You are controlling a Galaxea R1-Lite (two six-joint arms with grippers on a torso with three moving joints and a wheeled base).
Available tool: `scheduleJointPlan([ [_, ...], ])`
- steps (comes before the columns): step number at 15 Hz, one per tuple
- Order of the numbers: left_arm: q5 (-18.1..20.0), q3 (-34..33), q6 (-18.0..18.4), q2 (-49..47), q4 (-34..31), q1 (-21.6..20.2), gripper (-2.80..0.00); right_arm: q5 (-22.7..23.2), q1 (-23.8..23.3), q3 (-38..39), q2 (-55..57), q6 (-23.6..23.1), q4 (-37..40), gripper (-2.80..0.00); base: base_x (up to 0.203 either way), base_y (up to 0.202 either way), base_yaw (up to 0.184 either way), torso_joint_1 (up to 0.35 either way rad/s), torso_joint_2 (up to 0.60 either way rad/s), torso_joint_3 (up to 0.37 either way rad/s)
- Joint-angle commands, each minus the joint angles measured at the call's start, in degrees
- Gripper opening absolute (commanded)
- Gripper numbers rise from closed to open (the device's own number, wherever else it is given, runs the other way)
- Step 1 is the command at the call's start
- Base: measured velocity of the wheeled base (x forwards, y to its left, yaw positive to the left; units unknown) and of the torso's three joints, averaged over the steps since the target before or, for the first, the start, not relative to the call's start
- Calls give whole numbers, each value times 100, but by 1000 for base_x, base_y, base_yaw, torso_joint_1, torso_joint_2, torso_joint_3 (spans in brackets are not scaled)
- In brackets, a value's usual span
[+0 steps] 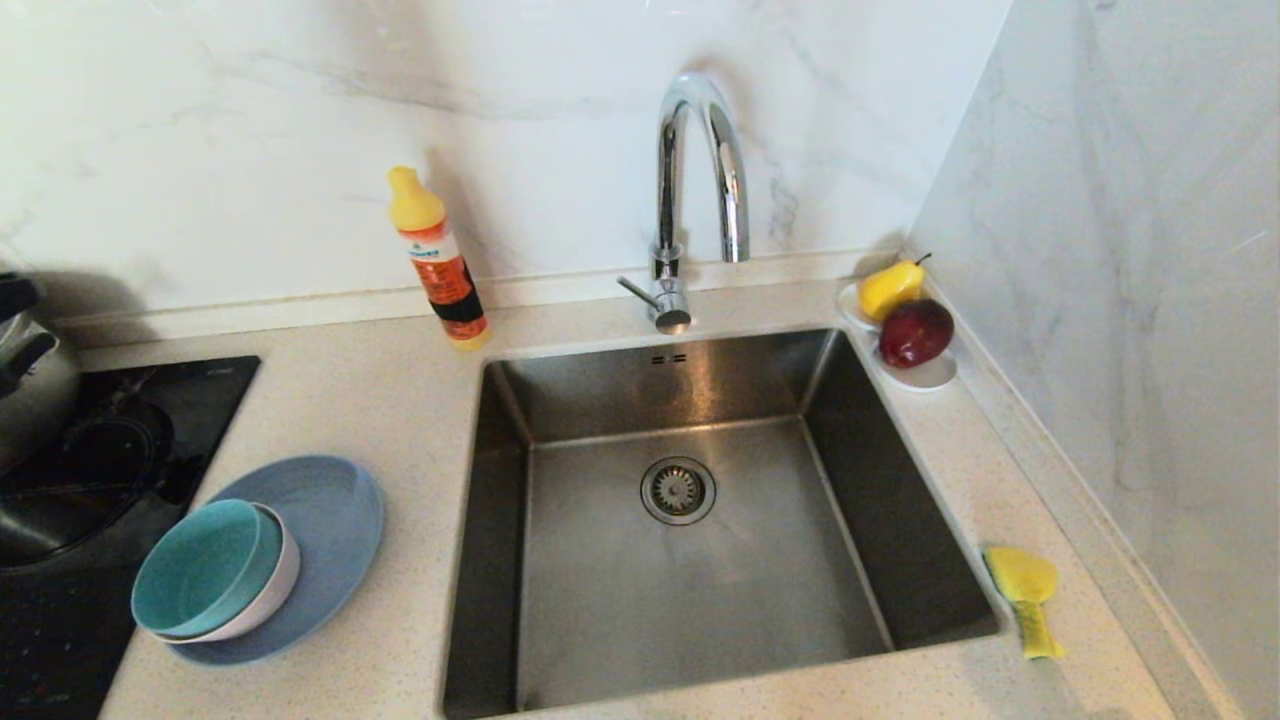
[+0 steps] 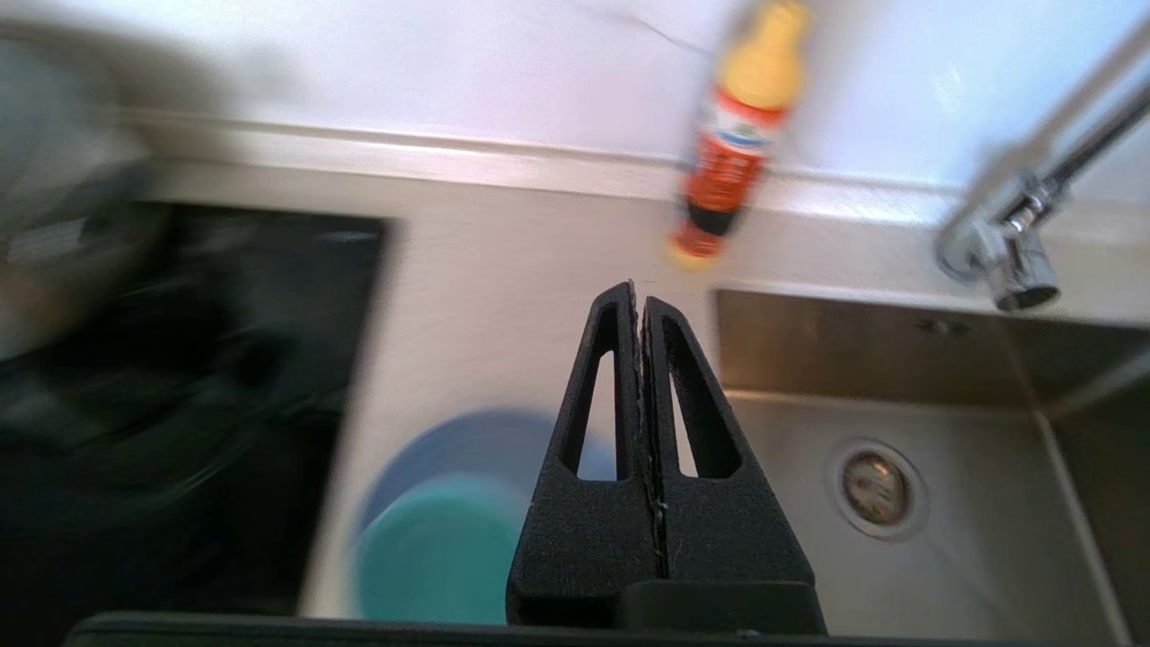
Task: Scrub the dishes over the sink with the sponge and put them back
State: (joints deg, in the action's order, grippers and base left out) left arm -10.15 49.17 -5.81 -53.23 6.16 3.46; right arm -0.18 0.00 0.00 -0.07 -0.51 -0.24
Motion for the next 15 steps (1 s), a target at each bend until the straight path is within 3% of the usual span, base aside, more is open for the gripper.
scheduleJointPlan([
  [1, -367, -644, 1, 2120, -428, 8, -280, 1, 0, 0, 7, -2, -2, -280, 0, 0, 0, 0, 0, 0],
  [5, -692, -1603, -183, 4348, -1953, -157, -280, 1, 0, 0, -1, -2, -2, -280, 0, 0, 0, 0, 0, 0],
  [8, -502, -3238, -35, 5249, -2249, -263, -280, 1, 0, 0, 7, 4, -2, -280, 0, 0, 0, 0, 0, 0],
  [9, -352, -3733, 3, 5280, -2100, -282, -280, 1, 0, 0, 7, 7, -2, -280, 0, 0, 0, 0, 0, 0],
  [10, 73, -4205, 54, 5299, -1759, -294, -280, 1, 0, 0, 7, 7, -2, -280, 0, 0, 0, 0, 0, 0],
  [11, 780, -4453, 159, 5313, -1477, -302, -280, 1, 0, 0, 7, 7, -2, -280, 0, 0, 0, 0, 0, 0],
  [12, 1194, -4522, 391, 5321, -1258, -308, -280, 5, 0, 0, 7, 7, -2, -280, 0, 0, 0, 0, 0, 0],
  [15, 1297, -4556, 343, 5324, -1157, -311, -280, 1, 0, 0, 7, 7, -2, -280, 0, 0, 0, 0, 0, 0],
])
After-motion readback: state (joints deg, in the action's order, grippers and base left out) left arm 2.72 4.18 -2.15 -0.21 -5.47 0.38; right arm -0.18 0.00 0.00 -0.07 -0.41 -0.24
